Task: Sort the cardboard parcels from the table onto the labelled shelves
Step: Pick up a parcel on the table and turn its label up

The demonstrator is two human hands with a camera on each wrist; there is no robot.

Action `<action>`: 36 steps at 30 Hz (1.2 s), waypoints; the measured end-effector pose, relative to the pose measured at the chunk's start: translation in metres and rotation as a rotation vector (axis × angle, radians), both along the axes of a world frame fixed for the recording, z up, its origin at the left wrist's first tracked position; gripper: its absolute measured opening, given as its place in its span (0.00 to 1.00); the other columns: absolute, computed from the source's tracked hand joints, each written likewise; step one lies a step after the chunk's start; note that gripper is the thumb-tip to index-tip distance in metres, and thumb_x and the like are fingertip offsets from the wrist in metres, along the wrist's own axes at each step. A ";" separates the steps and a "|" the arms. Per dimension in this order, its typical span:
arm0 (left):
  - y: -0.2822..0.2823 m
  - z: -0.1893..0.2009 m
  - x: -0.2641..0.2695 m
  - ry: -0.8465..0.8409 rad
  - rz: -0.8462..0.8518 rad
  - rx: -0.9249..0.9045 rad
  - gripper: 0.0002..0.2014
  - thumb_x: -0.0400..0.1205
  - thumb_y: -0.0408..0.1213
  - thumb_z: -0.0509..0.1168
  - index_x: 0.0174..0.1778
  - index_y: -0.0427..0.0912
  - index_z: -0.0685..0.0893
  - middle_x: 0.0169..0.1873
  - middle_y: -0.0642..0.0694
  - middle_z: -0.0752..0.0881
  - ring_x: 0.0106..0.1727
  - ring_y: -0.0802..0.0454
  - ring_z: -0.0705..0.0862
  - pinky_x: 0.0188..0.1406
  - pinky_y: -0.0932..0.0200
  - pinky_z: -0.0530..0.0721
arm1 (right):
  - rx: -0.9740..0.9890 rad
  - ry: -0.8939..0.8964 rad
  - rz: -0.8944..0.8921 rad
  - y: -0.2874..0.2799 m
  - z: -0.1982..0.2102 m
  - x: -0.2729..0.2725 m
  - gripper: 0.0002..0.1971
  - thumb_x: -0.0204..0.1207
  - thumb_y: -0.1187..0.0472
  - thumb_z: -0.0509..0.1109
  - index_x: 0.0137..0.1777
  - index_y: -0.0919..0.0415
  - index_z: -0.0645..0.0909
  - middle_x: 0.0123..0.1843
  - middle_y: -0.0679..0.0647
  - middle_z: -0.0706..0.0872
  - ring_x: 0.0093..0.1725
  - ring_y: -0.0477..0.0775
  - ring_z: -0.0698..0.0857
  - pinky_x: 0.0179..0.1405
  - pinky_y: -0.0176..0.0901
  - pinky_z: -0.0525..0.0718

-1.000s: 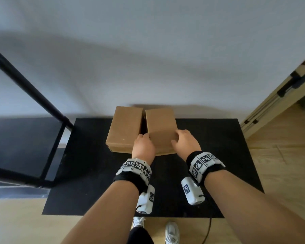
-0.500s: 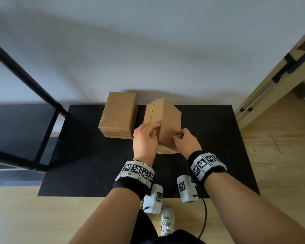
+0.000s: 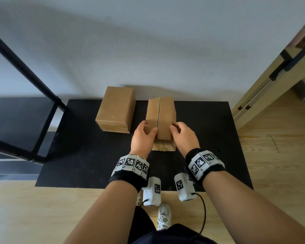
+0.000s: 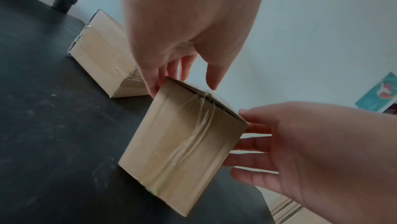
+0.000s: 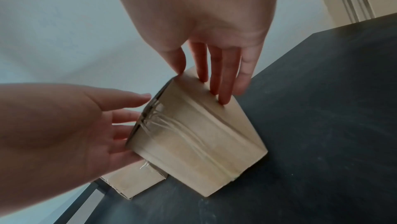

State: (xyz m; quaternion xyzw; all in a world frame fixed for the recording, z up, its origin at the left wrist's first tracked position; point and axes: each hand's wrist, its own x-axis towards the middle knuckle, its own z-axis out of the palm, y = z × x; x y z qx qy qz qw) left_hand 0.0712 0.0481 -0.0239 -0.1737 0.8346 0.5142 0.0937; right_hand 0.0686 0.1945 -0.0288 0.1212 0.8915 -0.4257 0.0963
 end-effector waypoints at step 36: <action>-0.003 -0.013 0.009 -0.008 -0.018 -0.181 0.26 0.86 0.37 0.64 0.81 0.47 0.69 0.62 0.47 0.81 0.62 0.50 0.84 0.57 0.53 0.85 | 0.003 -0.241 0.122 0.024 -0.016 -0.002 0.39 0.73 0.46 0.76 0.82 0.51 0.63 0.74 0.54 0.77 0.68 0.56 0.81 0.66 0.58 0.82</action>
